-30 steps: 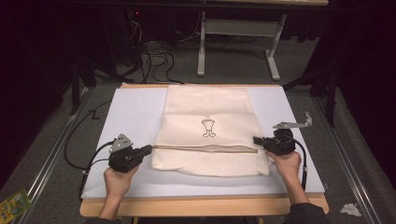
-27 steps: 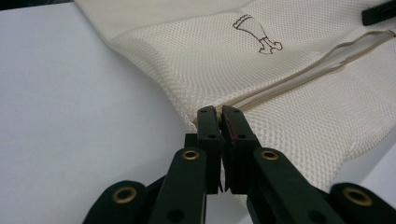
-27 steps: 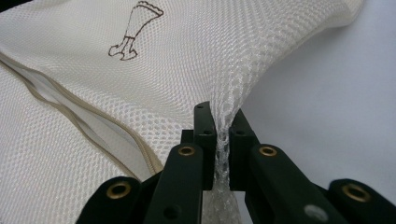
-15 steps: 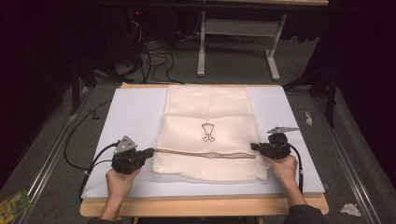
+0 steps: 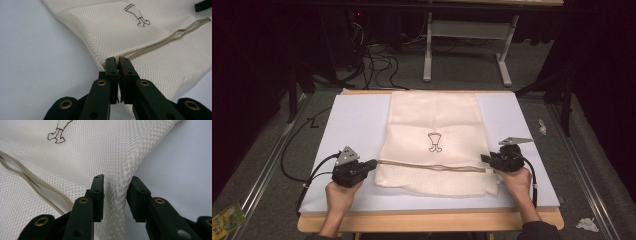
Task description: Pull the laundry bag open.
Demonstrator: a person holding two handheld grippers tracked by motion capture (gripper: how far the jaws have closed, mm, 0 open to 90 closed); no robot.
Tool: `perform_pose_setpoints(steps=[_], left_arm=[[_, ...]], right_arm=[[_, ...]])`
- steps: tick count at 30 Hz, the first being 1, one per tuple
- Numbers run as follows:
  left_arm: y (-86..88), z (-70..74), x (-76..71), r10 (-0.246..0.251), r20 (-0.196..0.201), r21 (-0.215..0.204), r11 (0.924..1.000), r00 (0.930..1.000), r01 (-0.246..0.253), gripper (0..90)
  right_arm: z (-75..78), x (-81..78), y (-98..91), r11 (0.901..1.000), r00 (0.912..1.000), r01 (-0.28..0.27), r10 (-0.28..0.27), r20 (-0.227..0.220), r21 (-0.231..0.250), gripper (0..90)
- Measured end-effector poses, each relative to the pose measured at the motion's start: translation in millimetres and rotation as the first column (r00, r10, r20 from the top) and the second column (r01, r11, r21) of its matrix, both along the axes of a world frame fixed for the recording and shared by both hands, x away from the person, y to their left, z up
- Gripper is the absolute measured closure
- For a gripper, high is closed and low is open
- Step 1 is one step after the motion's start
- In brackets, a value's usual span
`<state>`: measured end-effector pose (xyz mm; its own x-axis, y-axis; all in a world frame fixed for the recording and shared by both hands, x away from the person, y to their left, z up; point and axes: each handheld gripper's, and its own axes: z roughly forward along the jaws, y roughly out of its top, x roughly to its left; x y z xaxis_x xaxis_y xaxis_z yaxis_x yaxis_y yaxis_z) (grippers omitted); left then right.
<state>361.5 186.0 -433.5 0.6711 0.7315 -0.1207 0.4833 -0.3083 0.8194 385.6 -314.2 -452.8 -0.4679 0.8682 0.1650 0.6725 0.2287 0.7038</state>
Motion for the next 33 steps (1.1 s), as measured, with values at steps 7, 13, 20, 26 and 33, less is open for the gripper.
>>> perform_pose_setpoints(steps=[7,13,20,26,33], left_arm=[[1.8,2.6,-1.7,0.001,0.011,-0.009,1.0,0.9999,-0.001,86.8],[5.2,6.7,-2.6,0.005,0.025,-0.03,0.9995,0.9997,-0.004,84.7],[8.6,13.3,-3.7,0.025,0.069,-0.059,0.998,0.9973,-0.021,78.4],[18.3,19.8,-3.2,0.082,0.106,-0.09,0.9933,0.991,-0.073,69.7],[30.0,23.4,-1.1,0.141,0.12,-0.117,0.9849,0.9826,-0.127,65.2]], right_arm=[[6.4,-5.4,-0.4,0.9996,0.9994,0.01,-0.009,0.034,-0.026,62.3],[12.9,-10.9,-6.0,0.9997,0.9974,0.023,-0.023,0.068,-0.01,60.7],[23.3,-19.9,-15.8,0.9991,0.99,0.033,-0.036,0.137,0.029,62.4],[27.5,-26.9,-32.6,0.9947,0.9817,0.077,-0.088,0.169,0.068,62.6],[29.4,-34.3,-53.7,0.9868,0.9728,0.124,-0.142,0.183,0.104,61.2]])
